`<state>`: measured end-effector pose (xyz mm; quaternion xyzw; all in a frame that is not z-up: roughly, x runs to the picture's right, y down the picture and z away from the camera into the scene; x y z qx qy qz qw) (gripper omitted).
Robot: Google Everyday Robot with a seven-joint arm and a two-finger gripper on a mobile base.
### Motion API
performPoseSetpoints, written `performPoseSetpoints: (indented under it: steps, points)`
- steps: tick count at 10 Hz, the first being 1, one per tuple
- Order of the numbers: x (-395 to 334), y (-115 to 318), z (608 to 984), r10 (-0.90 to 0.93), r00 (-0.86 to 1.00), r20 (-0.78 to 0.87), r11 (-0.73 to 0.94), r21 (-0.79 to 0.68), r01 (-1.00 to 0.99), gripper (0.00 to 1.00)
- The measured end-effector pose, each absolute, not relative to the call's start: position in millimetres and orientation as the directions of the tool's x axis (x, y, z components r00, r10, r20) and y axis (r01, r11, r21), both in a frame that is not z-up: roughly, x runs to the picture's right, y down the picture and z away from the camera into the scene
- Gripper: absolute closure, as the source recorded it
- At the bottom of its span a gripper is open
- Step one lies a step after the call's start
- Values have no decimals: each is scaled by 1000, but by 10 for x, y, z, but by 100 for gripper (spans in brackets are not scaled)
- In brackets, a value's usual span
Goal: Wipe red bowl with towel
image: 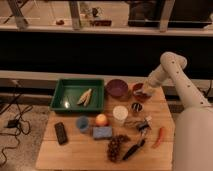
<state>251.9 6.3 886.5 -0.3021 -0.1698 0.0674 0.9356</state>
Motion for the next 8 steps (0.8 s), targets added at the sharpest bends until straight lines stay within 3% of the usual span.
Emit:
performPoseSetpoints:
  steps: [4, 8]
  points:
    - [2442, 53, 8885, 222, 930, 292, 806, -592, -6, 78]
    - [2449, 54, 8884, 221, 930, 292, 806, -592, -6, 38]
